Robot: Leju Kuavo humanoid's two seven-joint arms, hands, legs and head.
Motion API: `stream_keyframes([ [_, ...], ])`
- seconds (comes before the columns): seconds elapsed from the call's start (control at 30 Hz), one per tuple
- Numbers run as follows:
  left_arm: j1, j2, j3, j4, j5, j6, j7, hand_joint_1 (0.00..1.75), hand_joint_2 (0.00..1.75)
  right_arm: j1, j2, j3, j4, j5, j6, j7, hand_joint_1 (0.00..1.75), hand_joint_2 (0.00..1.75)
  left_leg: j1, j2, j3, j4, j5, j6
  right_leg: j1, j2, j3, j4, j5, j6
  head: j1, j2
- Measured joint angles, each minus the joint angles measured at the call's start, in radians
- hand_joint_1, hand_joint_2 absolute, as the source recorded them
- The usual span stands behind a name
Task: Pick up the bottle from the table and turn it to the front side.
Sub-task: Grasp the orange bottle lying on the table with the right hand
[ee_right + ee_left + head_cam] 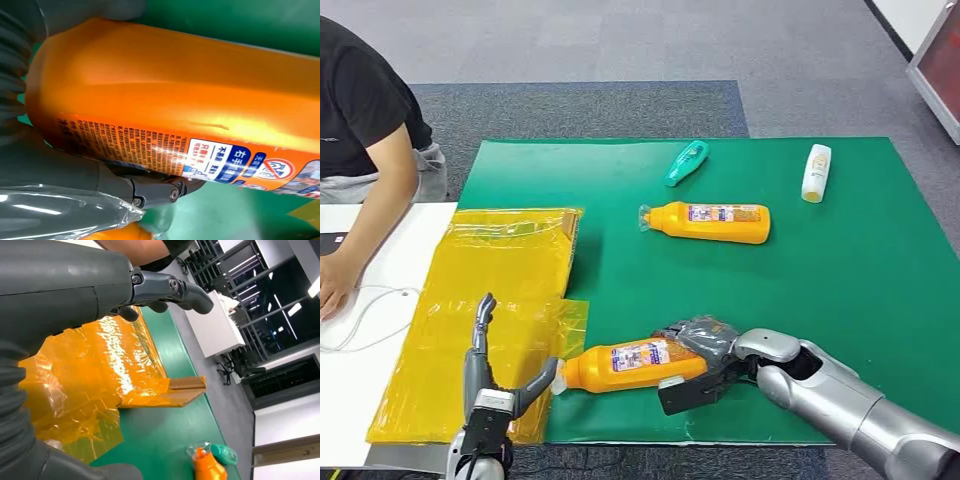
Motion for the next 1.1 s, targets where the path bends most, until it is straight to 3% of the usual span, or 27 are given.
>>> stream_keyframes([
  [0.4,0.001,-0.001,0.003,0.004,-0.027,-0.006,0.000,0.00,1.75,0.056,0.007,-0.007,0.010,-0.007,-0.170,-0.001,1.75,1.75,0.000,0.000,0.000,0.000,0.000,0.001,0.000,0.000,0.000,0.000,0.000,0.000,0.000,0.000],
  [0.7,0.002,-0.027,0.032,-0.026,-0.076,-0.041,0.019,0.00,1.75,0.287,0.107,-0.194,-0.047,0.020,-0.352,-0.031,1.75,1.75,0.000,-0.002,-0.003,0.000,0.000,0.000,0.001,-0.003,-0.001,0.000,-0.001,-0.001,0.000,0.000],
  [0.87,0.007,-0.031,0.041,-0.051,-0.081,-0.043,0.020,0.00,1.75,0.368,0.140,-0.288,-0.093,0.005,-0.370,-0.057,1.75,1.75,0.000,-0.002,-0.005,0.001,0.000,0.001,0.001,-0.003,-0.003,0.000,-0.001,0.000,0.000,0.000],
  [1.1,0.020,-0.033,0.048,-0.110,-0.051,-0.033,0.011,0.00,1.75,0.478,0.217,-0.439,-0.164,-0.140,-0.371,-0.131,1.75,1.75,0.000,-0.002,-0.006,0.001,-0.001,0.001,0.001,-0.003,-0.005,0.000,-0.001,0.000,0.000,0.000],
])
